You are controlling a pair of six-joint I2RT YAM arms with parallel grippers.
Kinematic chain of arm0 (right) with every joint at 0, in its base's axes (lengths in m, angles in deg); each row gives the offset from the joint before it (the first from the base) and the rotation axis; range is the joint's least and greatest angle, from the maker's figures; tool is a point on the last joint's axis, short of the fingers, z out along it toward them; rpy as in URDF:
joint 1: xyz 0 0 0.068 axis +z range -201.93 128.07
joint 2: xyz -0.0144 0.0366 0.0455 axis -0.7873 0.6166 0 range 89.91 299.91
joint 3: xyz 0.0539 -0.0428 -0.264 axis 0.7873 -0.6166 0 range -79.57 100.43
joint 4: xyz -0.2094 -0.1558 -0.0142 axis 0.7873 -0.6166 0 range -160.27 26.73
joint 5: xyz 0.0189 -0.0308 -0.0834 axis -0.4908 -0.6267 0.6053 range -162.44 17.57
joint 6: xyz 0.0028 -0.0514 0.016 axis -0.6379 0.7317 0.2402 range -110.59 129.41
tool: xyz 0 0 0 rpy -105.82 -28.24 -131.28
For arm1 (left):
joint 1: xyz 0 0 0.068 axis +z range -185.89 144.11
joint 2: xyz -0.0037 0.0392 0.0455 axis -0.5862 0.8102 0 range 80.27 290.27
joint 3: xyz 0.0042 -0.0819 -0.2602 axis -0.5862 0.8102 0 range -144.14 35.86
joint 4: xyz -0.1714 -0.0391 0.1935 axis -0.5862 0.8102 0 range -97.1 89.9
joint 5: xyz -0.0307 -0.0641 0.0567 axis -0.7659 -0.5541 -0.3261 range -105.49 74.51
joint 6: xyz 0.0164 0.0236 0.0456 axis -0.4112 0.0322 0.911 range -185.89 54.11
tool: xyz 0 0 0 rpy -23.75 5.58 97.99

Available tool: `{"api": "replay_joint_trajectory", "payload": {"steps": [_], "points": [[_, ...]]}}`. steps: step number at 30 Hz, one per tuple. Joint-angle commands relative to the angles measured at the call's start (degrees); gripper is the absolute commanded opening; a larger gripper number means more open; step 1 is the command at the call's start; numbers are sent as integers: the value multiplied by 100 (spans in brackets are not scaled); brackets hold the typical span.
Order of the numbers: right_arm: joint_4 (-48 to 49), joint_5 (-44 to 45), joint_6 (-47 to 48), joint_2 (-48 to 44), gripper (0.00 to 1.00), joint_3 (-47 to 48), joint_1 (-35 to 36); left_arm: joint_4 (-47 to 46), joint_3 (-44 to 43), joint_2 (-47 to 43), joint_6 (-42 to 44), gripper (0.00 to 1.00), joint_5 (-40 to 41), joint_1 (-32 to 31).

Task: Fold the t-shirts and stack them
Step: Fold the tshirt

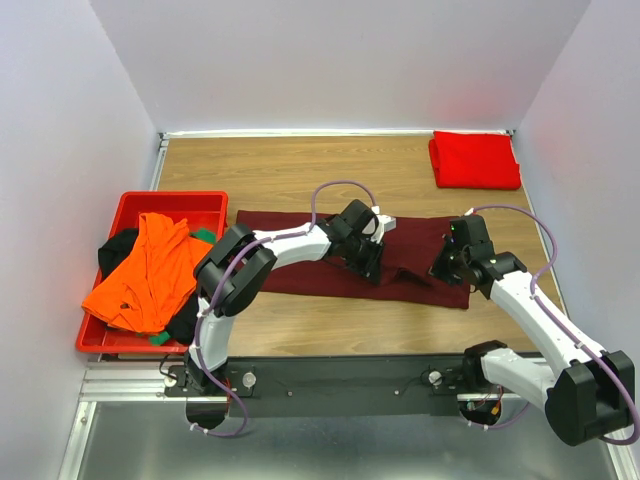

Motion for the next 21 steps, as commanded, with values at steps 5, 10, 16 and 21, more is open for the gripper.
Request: {"api": "replay_joint_trajectory", "payload": {"steps": [5,10,16,21], "points": [[-146,44,-6,21,0,127,-32,64,-129,-50,-17,8,79,-51],[-147,53,-33,-31,0,83,-41,257,-138,-235,10,0,246,-33],[-147,35,-94,-75,0,22,-32,441,-59,-463,36,0,325,46],[-147,-9,-164,-102,0,-49,-32,564,21,-613,88,0,307,204]]}}
